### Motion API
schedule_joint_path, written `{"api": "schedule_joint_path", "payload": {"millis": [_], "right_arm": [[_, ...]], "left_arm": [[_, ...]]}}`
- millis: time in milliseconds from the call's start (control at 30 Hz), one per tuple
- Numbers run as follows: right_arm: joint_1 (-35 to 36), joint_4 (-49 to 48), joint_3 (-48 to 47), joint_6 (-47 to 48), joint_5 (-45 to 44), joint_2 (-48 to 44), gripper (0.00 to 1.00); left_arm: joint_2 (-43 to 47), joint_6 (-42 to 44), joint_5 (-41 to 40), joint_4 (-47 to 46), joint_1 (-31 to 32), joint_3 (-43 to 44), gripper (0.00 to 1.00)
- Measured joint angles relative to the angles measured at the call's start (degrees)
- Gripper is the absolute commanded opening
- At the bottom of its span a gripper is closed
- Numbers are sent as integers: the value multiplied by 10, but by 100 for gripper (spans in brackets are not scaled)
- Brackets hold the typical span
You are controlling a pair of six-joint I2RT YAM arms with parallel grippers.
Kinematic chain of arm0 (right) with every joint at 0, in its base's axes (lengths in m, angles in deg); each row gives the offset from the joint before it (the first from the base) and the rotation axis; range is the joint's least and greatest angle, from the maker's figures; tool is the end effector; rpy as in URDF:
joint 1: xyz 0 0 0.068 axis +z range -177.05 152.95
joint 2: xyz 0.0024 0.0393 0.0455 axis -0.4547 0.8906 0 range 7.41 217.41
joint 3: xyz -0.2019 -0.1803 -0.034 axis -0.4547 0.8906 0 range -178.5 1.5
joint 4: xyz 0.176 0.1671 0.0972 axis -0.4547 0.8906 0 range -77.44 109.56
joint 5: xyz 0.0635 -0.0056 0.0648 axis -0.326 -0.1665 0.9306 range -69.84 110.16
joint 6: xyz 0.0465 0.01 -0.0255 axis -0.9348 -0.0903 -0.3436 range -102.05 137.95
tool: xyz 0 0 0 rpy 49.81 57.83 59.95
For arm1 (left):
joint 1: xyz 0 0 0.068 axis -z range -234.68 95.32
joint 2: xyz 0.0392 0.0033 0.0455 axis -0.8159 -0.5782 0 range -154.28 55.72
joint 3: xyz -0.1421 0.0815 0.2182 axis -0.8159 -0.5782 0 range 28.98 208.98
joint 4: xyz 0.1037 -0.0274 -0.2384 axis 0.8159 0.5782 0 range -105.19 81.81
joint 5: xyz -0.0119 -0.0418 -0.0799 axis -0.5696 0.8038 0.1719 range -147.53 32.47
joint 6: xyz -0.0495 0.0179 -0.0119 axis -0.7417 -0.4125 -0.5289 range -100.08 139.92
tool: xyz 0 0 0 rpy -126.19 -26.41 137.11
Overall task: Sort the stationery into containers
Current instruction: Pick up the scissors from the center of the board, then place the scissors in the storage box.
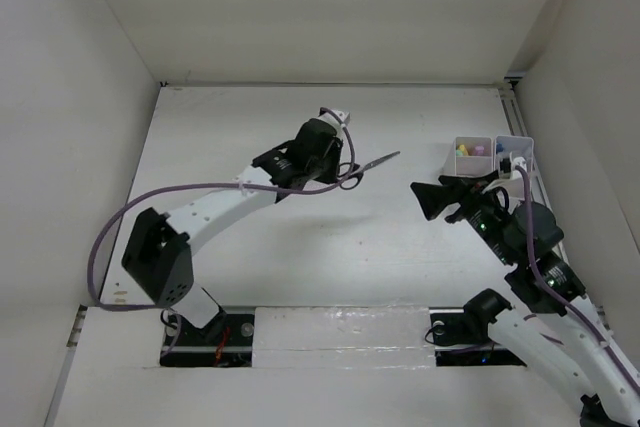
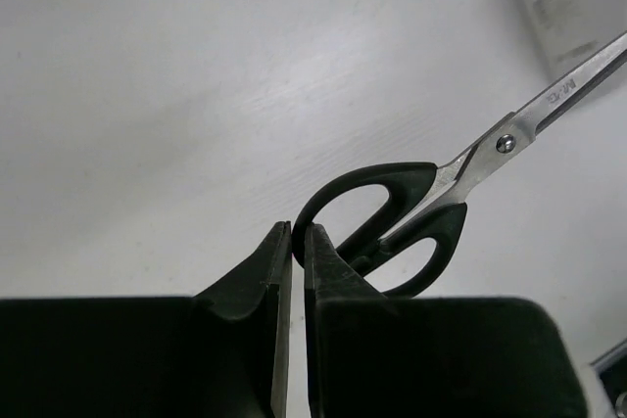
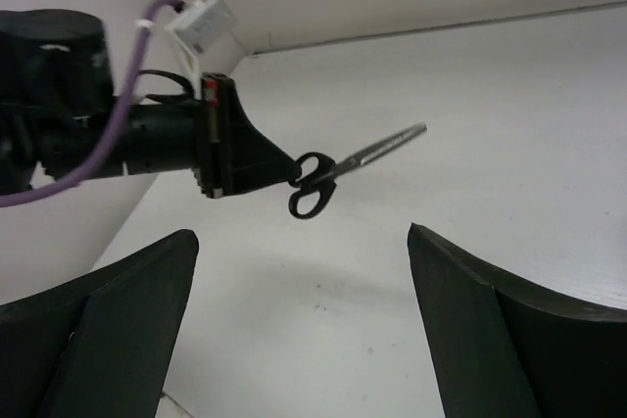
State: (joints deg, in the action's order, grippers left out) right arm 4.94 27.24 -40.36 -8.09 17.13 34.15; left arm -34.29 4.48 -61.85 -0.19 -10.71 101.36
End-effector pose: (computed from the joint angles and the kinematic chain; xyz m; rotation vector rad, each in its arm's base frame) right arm 0.0982 0.0592 0.3550 -0.0408 1.6129 0.7509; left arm 0.2638 -0.2508 0.3014 0.4945 2.1282 -0.5206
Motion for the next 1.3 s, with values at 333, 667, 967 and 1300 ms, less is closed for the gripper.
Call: {"api": "schedule_joint_path", "payload": {"millis": [333,667,967,1300], "right_arm": [[0,-193,104,-56,31,-22,93],[0,-326,109,-99,30,77,85],[0,-406,110,-115,30,140,31],[3,-443,109,-121,40,175,0]], "left_arm": [[130,-35,44,-84,32,-34,0],[157,-36,72,-106,54,-36,0],[157,-36,99,-113,54,-36,0],[157,-35,101,-121,49,-49,3]]}}
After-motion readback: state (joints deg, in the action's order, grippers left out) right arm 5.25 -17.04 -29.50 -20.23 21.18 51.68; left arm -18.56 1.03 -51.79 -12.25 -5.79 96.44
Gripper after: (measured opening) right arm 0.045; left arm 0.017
